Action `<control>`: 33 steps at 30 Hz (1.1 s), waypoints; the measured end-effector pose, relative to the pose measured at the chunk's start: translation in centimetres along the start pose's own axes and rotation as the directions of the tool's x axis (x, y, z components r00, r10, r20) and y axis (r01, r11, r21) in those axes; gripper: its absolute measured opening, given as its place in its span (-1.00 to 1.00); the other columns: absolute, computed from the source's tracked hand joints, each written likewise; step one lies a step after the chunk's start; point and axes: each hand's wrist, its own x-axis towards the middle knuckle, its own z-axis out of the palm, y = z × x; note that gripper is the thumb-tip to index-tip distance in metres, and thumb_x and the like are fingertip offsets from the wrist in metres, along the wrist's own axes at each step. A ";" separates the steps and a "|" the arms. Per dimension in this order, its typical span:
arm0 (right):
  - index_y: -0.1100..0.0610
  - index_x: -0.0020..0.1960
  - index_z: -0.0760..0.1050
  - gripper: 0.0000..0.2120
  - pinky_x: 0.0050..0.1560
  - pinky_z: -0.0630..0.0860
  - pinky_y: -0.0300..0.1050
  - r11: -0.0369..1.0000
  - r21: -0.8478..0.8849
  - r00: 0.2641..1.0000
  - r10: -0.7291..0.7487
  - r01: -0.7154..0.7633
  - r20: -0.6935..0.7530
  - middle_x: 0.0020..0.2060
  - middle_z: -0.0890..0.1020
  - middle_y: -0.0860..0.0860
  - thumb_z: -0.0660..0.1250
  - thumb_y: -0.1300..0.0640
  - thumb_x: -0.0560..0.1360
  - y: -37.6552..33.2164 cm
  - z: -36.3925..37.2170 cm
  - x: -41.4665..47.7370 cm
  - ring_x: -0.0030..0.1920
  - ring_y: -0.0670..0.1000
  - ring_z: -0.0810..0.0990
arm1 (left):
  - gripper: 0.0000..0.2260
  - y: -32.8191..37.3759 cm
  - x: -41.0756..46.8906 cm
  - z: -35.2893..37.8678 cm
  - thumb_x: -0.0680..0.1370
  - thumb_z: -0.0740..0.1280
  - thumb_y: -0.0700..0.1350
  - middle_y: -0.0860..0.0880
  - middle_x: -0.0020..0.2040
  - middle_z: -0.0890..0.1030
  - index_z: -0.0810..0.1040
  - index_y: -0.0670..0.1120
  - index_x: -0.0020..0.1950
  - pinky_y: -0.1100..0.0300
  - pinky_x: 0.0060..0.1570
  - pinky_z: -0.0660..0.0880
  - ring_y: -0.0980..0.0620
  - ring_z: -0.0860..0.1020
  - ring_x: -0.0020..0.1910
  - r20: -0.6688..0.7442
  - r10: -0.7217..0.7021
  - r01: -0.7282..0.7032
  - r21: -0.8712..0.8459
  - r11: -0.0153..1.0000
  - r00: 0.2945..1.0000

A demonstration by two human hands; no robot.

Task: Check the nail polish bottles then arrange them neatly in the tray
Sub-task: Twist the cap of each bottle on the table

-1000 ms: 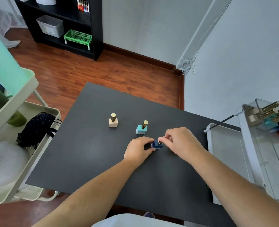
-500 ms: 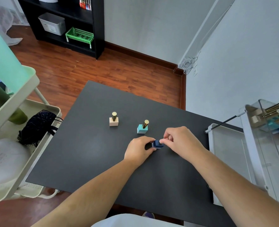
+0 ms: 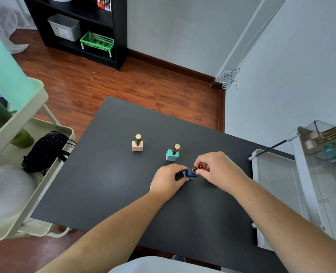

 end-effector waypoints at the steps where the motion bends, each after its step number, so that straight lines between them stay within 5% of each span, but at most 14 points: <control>1: 0.05 0.02 0.57 -0.85 -0.15 0.43 -0.24 1.000 -0.008 1.000 -0.008 0.008 -0.004 -0.15 0.64 -0.02 0.36 0.08 0.46 0.1 0.1 0.0 -0.21 -0.07 0.51 | -0.73 0.0 0.0 0.0 0.48 0.40 -0.10 0.06 0.08 0.65 0.59 0.02 0.17 0.20 0.11 0.49 0.11 0.55 0.05 -0.004 0.000 0.000 -0.001 1.000 1.000; 15: 0.17 0.04 0.51 -0.84 -0.06 0.43 -0.14 1.000 0.007 0.998 -0.002 0.003 -0.063 -0.07 0.62 0.08 0.27 0.13 0.52 -0.5 1.1 0.3 -0.09 0.06 0.54 | -0.72 0.2 0.1 0.1 0.50 0.38 -0.11 0.02 0.10 0.63 0.56 -0.01 0.21 0.26 0.11 0.45 0.07 0.54 0.06 -0.040 -0.062 0.062 -0.007 0.998 0.997; 20: -0.01 0.29 0.39 -0.55 -0.08 0.53 -0.15 0.994 0.104 0.997 0.033 -0.026 -0.064 -0.25 0.59 -0.07 0.40 0.08 0.44 -0.1 0.5 -1.0 -0.26 -0.08 0.52 | -0.61 0.6 -0.3 -0.2 0.48 0.41 -0.09 0.05 0.22 0.56 0.48 -0.02 0.30 0.30 0.22 0.34 0.07 0.50 0.19 -0.055 -0.152 0.151 -0.019 0.988 0.987; 25: 0.03 0.02 0.55 -0.82 -0.19 0.50 -0.11 0.986 0.146 0.946 0.117 -0.076 -0.302 -0.35 0.55 -0.10 0.38 0.18 0.42 2.7 -0.9 -4.0 -0.30 -0.05 0.50 | -0.69 1.5 -2.9 0.1 0.47 0.43 -0.09 0.11 0.04 0.53 0.49 0.02 0.19 0.35 -0.05 0.46 0.18 0.50 -0.25 -0.145 -0.248 0.233 -0.110 0.966 0.958; 28: 0.00 -0.09 0.55 -0.88 -0.28 0.43 -0.16 0.981 0.120 0.917 0.187 -0.154 -0.353 -0.41 0.47 -0.15 0.36 0.18 0.43 4.3 -1.1 -5.6 -0.30 -0.06 0.46 | -0.73 2.5 -4.4 1.6 0.48 0.41 -0.10 0.19 -0.09 0.48 0.50 0.03 0.16 0.48 -0.22 0.40 0.26 0.45 -0.34 -0.110 -0.200 0.187 -0.115 0.975 0.974; 31: -0.07 -0.04 0.54 -0.85 -0.30 0.34 -0.25 0.980 0.053 0.931 0.199 -0.192 -0.306 -0.25 0.51 -0.15 0.34 0.15 0.44 5.3 -0.8 -6.5 -0.23 -0.10 0.46 | -0.64 4.4 -4.3 3.7 0.50 0.38 -0.09 0.15 0.09 0.52 0.45 0.04 0.28 0.49 -0.11 0.41 0.23 0.48 -0.29 0.018 -0.122 0.123 -0.085 0.989 0.992; 33: -0.09 0.07 0.50 -0.78 -0.22 0.36 -0.24 0.983 0.019 0.942 0.180 -0.182 -0.282 -0.05 0.52 -0.14 0.33 0.13 0.45 5.6 -0.5 -6.6 -0.13 -0.12 0.45 | -0.52 5.4 -3.3 5.0 0.50 0.37 -0.08 0.10 0.29 0.46 0.33 0.05 0.40 0.30 0.14 0.46 0.10 0.56 -0.02 0.095 -0.120 0.127 -0.072 0.989 0.988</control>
